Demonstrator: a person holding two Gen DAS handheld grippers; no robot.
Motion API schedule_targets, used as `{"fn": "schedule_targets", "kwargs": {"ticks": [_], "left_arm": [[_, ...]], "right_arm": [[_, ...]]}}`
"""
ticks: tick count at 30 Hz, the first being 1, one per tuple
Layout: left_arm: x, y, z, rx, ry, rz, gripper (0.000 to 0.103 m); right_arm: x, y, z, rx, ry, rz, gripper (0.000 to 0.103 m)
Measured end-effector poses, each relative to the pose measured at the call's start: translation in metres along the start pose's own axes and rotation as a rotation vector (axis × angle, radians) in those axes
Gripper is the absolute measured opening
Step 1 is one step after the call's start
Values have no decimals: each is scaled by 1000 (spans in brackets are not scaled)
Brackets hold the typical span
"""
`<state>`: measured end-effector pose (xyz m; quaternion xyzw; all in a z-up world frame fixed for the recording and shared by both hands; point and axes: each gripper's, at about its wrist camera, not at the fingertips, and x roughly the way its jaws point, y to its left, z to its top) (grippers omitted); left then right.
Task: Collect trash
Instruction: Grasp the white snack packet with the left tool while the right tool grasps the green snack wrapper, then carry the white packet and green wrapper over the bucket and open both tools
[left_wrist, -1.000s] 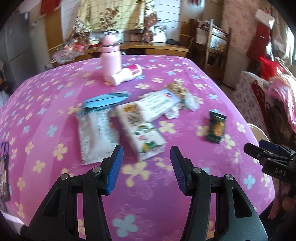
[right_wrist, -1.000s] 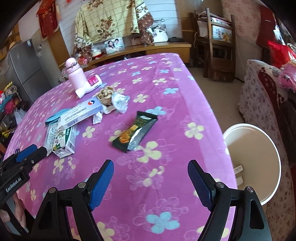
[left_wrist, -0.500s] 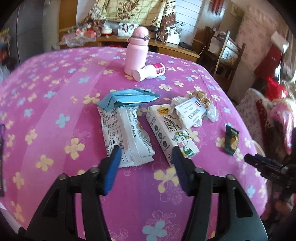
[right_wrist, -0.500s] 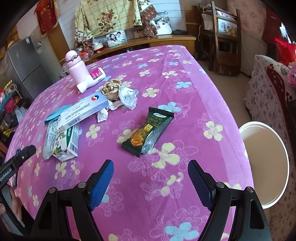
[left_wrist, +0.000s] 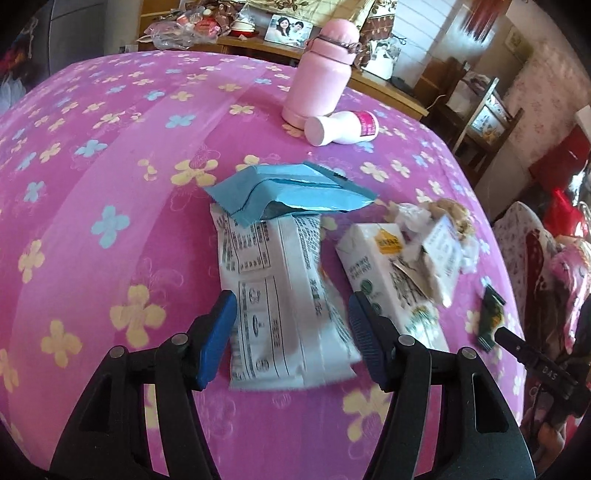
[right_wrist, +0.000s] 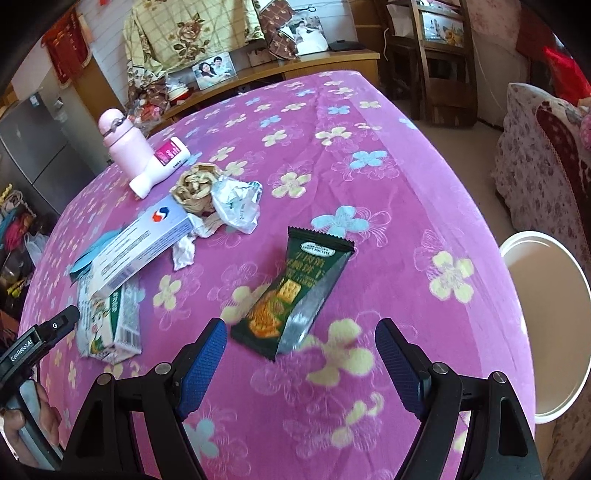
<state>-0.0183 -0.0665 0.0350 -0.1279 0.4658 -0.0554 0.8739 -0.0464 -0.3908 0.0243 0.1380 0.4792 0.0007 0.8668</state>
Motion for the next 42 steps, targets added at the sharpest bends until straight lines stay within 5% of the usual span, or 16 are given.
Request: {"fn": "schedule_targets", "kwargs": {"ticks": [9,11,13,18,31,42], "left_arm": [[19,-3,12,25,9,46,65],[20,-3,13,27,12,41,65],[19,-3,12,34,10,37,59],[8,0,0,56,18,34,48],[-78,-4,-41,135,-67,14,45],[-106,-75,-60,258,-114,-74,45]], "right_arm": [[24,15,14,-60,-34,-45,82],[26,20,13,-93,-51,-65,72],[26,24,12,-125,-64,-69,45],[17,25,5,-142,-63,14,24],[-40,23,-26,-131,-93,153,24],[-87,16,-42,-142,-145,170,24]]}}
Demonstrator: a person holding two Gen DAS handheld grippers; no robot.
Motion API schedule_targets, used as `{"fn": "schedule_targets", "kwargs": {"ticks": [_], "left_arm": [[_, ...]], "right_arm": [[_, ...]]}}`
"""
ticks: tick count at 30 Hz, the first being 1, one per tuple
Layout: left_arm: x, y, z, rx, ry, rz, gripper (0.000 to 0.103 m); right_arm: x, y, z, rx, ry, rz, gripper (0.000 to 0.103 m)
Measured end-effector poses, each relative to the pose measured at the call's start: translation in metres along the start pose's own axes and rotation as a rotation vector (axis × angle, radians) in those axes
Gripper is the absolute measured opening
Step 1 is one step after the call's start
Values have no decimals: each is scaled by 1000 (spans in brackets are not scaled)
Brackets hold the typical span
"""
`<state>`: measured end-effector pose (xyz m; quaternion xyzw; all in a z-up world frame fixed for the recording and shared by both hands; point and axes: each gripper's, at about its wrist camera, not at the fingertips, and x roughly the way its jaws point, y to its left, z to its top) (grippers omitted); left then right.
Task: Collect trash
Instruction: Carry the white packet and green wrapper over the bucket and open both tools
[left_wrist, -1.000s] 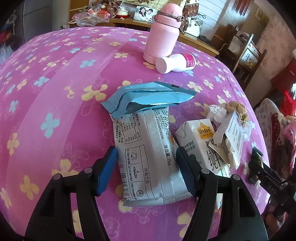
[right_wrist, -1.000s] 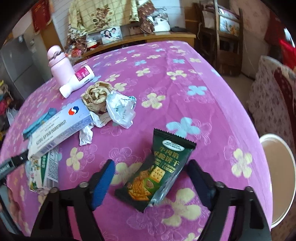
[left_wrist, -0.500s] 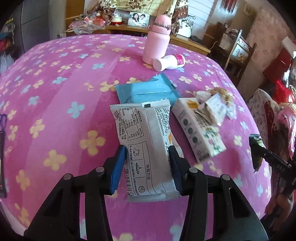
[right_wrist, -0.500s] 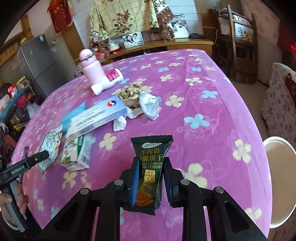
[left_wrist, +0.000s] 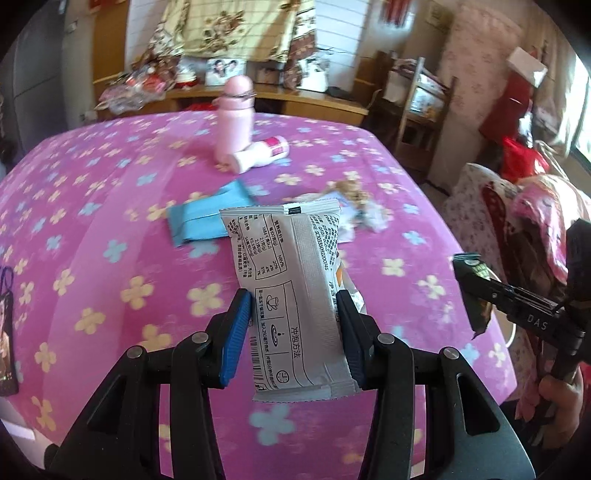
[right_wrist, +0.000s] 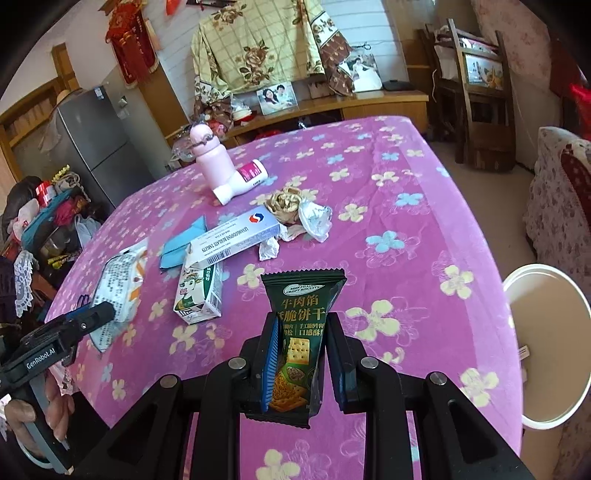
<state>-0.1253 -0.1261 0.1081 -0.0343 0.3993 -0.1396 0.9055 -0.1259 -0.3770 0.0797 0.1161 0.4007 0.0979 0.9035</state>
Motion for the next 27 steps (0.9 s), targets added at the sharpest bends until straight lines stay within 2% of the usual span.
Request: {"fn": "schedule_targets", "kwargs": {"ticks": [14,27], "left_arm": [[12,-79,8,113,1,-78,45],[33,-140,8,200,26,-139,45]], "right_arm": [[-39,-30,-3,25,-53,-47,24],[-63,-78,-9,93,-76,-113,24]]}}
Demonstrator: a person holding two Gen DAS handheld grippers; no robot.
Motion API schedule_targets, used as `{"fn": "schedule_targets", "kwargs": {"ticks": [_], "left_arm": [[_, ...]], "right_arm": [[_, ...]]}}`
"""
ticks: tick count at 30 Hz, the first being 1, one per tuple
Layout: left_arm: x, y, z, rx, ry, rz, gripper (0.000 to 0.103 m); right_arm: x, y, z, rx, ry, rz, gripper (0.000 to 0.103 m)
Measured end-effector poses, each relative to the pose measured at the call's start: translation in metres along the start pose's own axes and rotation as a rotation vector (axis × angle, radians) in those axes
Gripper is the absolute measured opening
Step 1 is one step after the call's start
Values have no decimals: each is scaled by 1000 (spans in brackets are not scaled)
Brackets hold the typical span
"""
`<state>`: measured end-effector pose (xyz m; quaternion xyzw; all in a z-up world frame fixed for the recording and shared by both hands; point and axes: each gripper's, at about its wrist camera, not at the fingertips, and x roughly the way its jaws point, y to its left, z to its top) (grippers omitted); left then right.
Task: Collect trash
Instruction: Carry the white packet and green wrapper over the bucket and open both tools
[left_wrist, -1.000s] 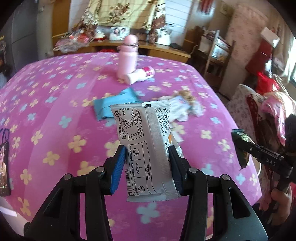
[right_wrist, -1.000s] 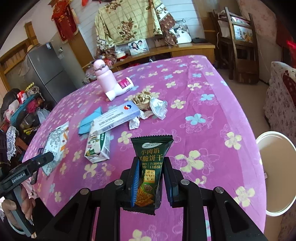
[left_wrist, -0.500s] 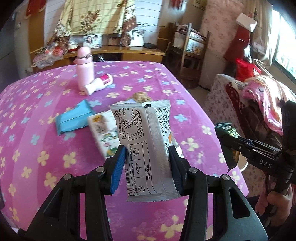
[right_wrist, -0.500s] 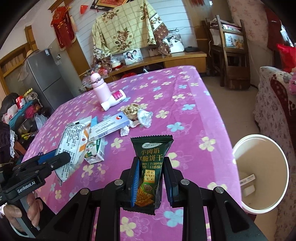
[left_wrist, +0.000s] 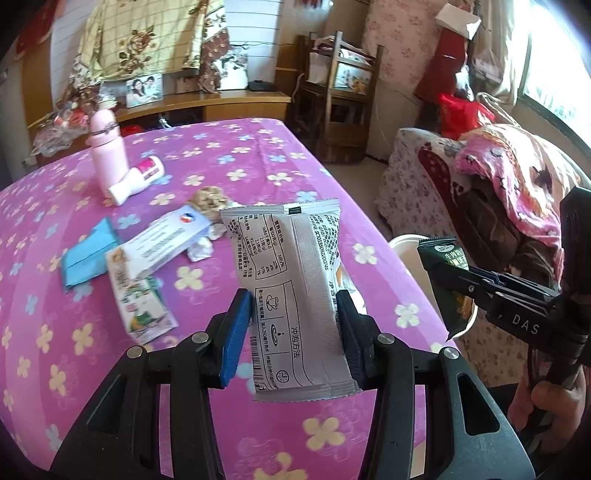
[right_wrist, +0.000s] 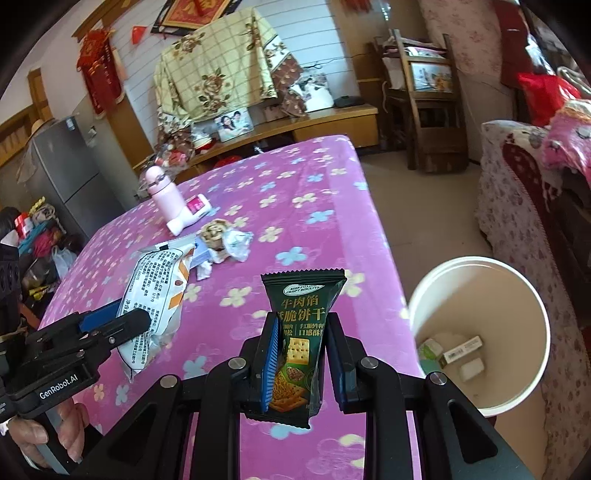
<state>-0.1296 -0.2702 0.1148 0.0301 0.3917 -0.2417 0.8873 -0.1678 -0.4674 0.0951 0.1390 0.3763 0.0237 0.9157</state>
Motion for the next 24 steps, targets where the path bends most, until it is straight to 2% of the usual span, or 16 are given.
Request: {"fn": "schedule_targets", "kwargs": {"ticks": [24], "left_arm": [[52,-98,17,109,57,-126,45]], "right_arm": [[-19,-93,-8,117,-15,-124,24]]}}
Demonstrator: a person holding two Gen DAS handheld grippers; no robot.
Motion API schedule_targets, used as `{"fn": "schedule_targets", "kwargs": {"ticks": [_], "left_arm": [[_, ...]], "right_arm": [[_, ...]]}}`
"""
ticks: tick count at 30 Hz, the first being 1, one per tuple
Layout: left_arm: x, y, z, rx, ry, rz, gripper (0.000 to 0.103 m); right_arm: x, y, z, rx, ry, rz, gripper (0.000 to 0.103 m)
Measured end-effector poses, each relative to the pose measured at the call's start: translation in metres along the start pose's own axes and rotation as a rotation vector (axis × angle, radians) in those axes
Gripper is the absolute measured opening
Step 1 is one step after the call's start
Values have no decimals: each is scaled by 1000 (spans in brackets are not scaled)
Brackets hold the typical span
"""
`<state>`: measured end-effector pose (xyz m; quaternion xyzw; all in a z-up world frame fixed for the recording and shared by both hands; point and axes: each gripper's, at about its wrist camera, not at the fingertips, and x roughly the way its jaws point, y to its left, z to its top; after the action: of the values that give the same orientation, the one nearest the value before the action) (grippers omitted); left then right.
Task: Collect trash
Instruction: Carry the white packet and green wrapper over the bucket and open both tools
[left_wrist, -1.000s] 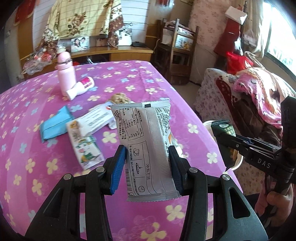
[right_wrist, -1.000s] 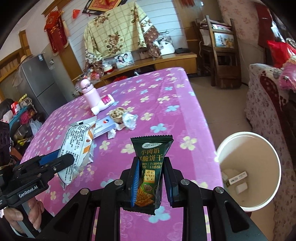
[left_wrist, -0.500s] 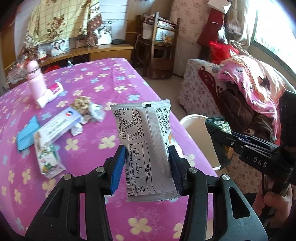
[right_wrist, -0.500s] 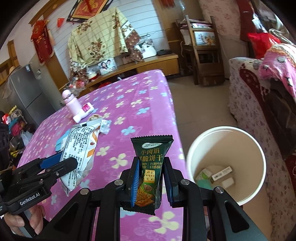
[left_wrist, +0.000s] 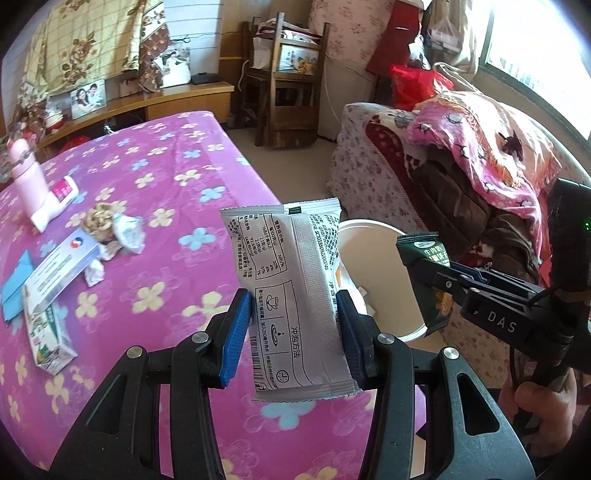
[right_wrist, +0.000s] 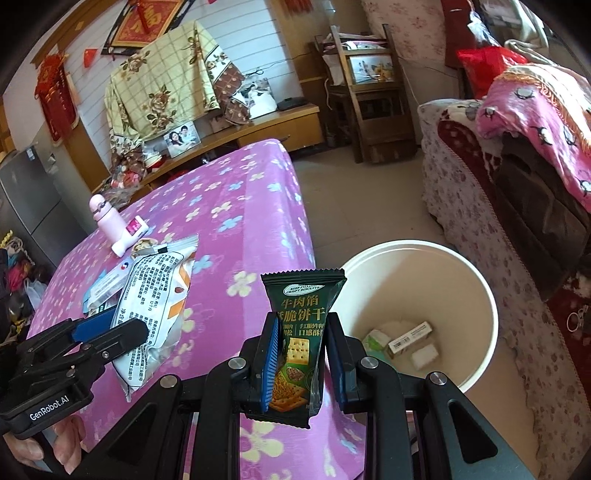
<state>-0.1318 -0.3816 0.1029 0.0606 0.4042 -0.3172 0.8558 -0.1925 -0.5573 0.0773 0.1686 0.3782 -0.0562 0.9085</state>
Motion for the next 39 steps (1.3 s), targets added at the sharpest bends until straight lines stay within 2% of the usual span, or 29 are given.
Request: {"fn": "schedule_targets", "kwargs": {"ticks": [23,39], "left_arm": [[78,-49,26,19,82,-42,45],[123,-66,31,30,133,-38,45]], "right_arm": [[37,-79,17,111,31,-109,24],[50,-101,21,133,29,-184,24]]}}
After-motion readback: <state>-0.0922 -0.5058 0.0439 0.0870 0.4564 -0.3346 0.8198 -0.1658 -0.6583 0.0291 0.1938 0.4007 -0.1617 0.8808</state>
